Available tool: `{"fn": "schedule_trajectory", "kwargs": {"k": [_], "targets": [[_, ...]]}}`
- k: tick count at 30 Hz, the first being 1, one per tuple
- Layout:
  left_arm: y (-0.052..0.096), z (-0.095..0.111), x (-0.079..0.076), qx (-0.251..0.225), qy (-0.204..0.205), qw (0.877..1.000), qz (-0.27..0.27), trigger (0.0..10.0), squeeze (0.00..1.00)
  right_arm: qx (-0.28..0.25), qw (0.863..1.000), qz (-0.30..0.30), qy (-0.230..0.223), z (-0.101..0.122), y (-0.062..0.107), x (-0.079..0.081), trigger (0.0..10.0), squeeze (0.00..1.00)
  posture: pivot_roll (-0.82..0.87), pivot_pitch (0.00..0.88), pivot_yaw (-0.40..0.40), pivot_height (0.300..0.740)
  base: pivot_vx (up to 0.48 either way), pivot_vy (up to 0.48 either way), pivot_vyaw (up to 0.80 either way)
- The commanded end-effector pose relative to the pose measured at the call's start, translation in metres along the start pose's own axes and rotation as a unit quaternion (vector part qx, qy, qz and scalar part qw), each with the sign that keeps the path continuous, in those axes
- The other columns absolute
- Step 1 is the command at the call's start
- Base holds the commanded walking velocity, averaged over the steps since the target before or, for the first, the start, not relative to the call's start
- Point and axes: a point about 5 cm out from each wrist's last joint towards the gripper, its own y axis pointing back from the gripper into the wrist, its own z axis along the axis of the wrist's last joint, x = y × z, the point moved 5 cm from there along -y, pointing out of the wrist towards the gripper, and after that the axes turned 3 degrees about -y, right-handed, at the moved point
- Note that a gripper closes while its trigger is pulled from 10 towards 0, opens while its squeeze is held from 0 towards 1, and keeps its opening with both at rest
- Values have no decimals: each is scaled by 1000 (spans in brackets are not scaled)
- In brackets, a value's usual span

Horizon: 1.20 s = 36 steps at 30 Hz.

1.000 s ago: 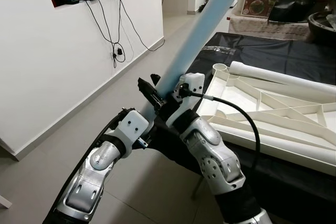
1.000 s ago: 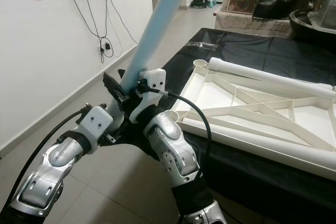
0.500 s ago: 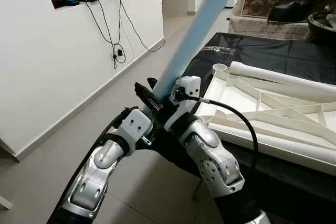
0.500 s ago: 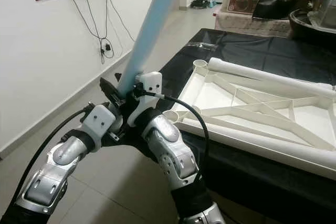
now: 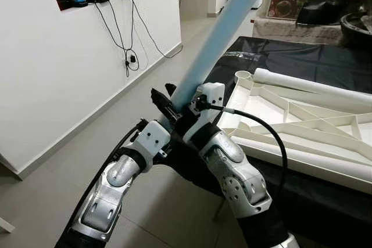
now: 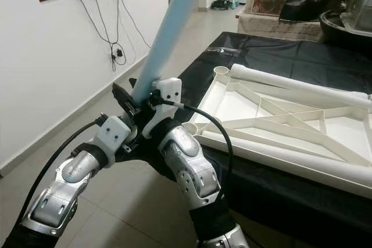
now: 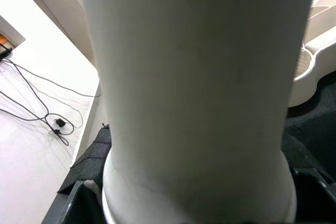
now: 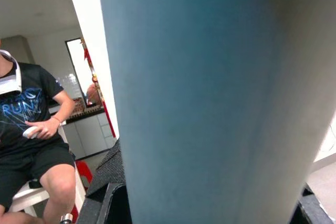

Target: Building children table

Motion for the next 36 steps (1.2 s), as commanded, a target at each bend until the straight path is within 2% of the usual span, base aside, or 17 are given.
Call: {"fn": "schedule_trajectory", "kwargs": {"k": [1, 2, 4, 5, 8, 9, 17, 18, 21, 22, 25, 28, 29, 31, 33, 34, 36], "targets": [[4, -8, 4, 11, -1, 1000, 16, 0, 0, 5, 1000, -6, 8, -3, 2, -1, 10000, 0, -30, 0, 59, 740, 0, 0, 0], [5, -11, 2, 17, 2, 1000, 15, 9059, 0, 5, 1000, -12, 13, -3, 3, -4, 10000, 0, -29, 0, 63, 740, 0, 0, 0], [5, -12, 1, 20, 5, 1000, 15, 9059, 0, 5, 1000, -14, 14, -4, 3, -5, 10000, 0, -29, 0, 63, 740, 0, 0, 0], [6, -13, 1, 23, 4, 1000, 15, 10000, 0, 6, 1000, -16, 16, -4, 3, -6, 10000, 0, -29, 0, 70, 740, 0, 0, 0], [7, -14, 0, 23, 2, 1000, 14, 10000, 0, 6, 1000, -18, 19, -5, 3, -7, 10000, 0, -29, 0, 72, 740, 0, 0, 0], [7, -14, -1, 23, 3, 1000, 14, 10000, 0, 4, 1000, -20, 23, -4, 4, -9, 10000, 1000, -29, 0, 72, 740, 0, 0, 0], [13, -16, 10, 25, 2, 999, 20, 10000, 0, 1, 999, -18, 37, 1, 3, -17, 10000, 1000, -1, 0, 75, 740, 0, 0, 0], [17, -19, 11, 30, 8, 999, 19, 10000, 0, 3, 999, -11, 39, 4, 2, -21, 10000, 263, -1, 0, 75, 740, 0, 0, 0], [19, -21, 12, 33, 11, 999, 18, 10000, 0, 4, 999, -6, 40, 5, 2, -22, 10000, 263, -1, 0, 75, 740, 0, 0, 0], [22, -24, 13, 37, 18, 999, 16, 10000, 0, 7, 999, -4, 44, 7, 2, -26, 10000, 0, 4, 0, 73, 740, 0, 0, 0], [31, -31, 15, 46, 34, 998, 10, 10000, 0, 11, 999, 4, 49, 13, 3, -36, 10000, 0, 7, 0, 70, 740, 0, 0, 0], [31, -31, 15, 46, 34, 998, 10, 10000, 0, 11, 999, 4, 49, 13, 3, -36, 10000, 0, 7, 0, 70, 740, 0, 0, 0], [36, -33, 15, 50, 57, 997, 4, 10000, 0, 18, 999, 18, 47, 14, 4, -39, 10000, 0, 7, 0, 70, 740, 0, 0, 0], [36, -33, 15, 50, 57, 997, 4, 10000, 0, 18, 999, 18, 47, 14, 4, -39, 10000, 0, 7, 0, 70, 740, 0, 0, 0], [48, -32, 6, 44, 113, 992, -35, 10000, 0, 60, 994, 92, 8, 9, 11, -33, 10000, 0, 11, 0, 67, 740, 0, 0, 0], [53, -30, 2, 38, 128, 989, -55, 10000, 0, 82, 988, 129, -11, 5, 16, -28, 10000, 0, 13, 0, 65, 740, 0, 0, 0], [53, -30, 2, 38, 128, 989, -55, 10000, 0, 82, 988, 129, -11, 5, 16, -28, 10000, 0, 13, 0, 65, 740, 0, 0, 0]]}}
